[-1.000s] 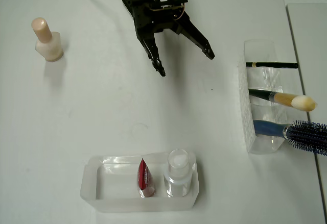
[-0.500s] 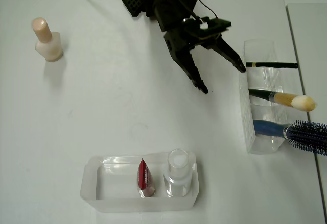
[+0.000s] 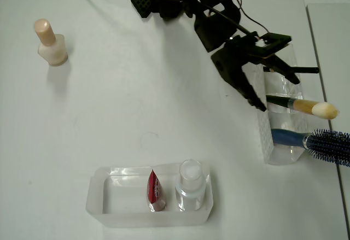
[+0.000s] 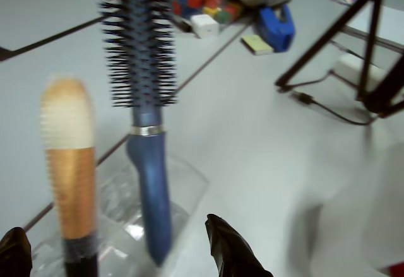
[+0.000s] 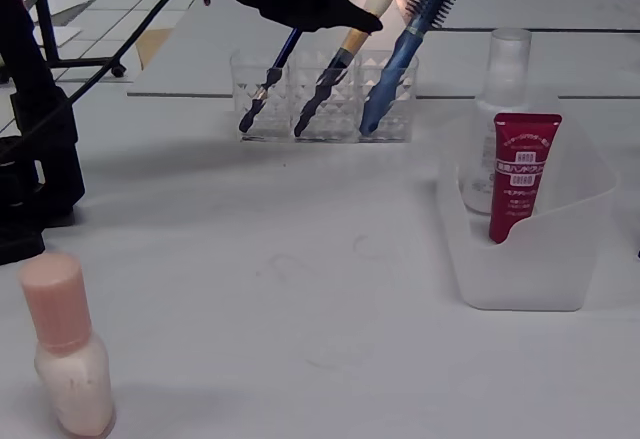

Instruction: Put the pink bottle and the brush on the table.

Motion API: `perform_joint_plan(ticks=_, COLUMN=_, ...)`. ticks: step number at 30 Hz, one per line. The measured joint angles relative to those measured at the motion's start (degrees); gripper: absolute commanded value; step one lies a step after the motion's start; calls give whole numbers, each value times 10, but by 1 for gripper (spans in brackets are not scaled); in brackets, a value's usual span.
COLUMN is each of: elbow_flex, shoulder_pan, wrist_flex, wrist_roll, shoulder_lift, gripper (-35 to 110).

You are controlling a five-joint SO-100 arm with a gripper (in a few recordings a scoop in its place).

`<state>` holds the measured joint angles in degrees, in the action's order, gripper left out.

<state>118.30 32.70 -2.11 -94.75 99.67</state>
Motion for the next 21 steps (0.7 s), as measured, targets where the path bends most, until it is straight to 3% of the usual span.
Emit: perform_joint_plan(ticks=21, elbow_flex=-143, shoulder_pan=44, wrist_flex=-69, wrist_roll=0, shoulder_lift=-201, gripper=34)
